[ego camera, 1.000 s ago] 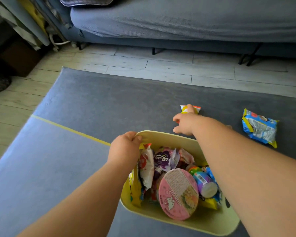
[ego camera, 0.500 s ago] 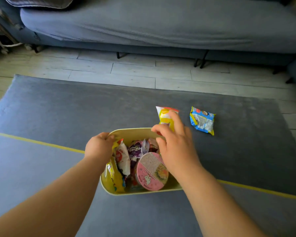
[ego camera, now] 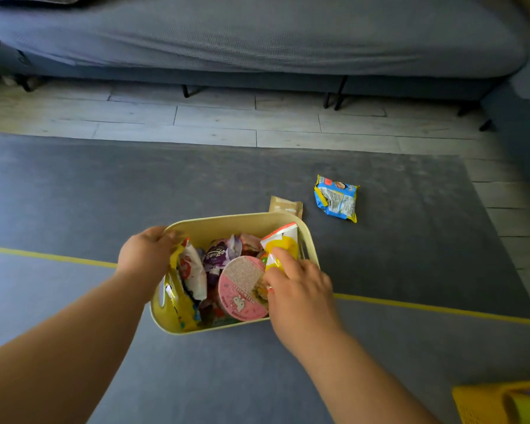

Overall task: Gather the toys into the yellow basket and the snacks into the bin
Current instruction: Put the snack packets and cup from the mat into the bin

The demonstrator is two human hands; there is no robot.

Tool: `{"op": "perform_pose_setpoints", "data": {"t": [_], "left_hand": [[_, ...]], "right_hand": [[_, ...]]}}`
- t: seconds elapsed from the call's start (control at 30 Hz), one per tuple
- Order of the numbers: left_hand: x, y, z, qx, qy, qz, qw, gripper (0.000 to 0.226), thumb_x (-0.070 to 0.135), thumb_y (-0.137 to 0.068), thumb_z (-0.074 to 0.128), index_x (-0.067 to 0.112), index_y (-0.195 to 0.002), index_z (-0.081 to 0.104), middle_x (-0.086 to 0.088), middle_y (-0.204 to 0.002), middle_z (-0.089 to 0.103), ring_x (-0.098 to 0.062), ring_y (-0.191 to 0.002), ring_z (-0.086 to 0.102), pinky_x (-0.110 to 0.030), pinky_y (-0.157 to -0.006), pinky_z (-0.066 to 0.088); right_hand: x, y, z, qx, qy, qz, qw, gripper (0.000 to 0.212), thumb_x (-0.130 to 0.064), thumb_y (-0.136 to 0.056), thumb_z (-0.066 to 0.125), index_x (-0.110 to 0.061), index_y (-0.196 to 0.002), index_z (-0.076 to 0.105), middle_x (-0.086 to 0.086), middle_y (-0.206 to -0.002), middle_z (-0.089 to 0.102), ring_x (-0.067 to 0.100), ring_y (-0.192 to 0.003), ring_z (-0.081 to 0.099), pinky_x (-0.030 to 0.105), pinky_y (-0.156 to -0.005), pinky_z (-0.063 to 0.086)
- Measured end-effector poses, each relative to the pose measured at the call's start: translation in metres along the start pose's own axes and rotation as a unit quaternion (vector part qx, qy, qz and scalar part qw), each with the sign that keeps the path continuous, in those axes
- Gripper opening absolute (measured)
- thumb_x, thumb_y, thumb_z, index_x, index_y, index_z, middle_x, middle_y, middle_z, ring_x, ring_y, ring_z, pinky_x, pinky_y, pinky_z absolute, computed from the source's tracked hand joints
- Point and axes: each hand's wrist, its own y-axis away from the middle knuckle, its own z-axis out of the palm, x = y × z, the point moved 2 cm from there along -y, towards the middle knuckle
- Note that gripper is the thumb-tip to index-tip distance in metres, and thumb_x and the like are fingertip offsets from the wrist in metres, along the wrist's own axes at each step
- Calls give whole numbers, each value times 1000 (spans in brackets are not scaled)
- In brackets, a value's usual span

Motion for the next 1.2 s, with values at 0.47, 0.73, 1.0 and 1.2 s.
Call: {"op": "perform_pose_setpoints", "data": {"t": [0.47,0.73,1.0,1.2], "left_hand": [[9,1,3,-13,-36,26,999,29,32,-100,50,13,-113,67,-14,-94,68,-34,-88,63,-45,-84,54],[11,-5,12,-6,-30,38,999,14,28,-99,52,22,-96,64,1,-74,60,-26,-76,57,-35,-75,49],[7,-11,17,10,-44,56,997,14,29,-99,51,26,-90,63,5,-70,60,-12,-65,53,-29,-59,42],[4,-14,18,13,-48,65,997,16,30,-100,50,25,-92,63,8,-67,58,-8,-62,51,-23,-54,39]], "right_hand": [[-1,-46,-26,50,-143,-9,988,17,-4,-89,48,-14,-101,55,4,-110,51,23,-101,49,28,-79,34],[35,-166,-17,-55,-111,85,989,24,-13,-92,50,-18,-110,65,8,-123,54,29,-106,56,28,-78,40],[44,-202,2,-356,107,48,927,20,-35,-80,63,-16,-84,66,5,-98,67,24,-83,63,30,-73,48],[44,-204,21,-354,144,73,921,40,-27,-93,51,-9,-128,55,10,-132,55,28,-119,53,33,-89,39]]}}
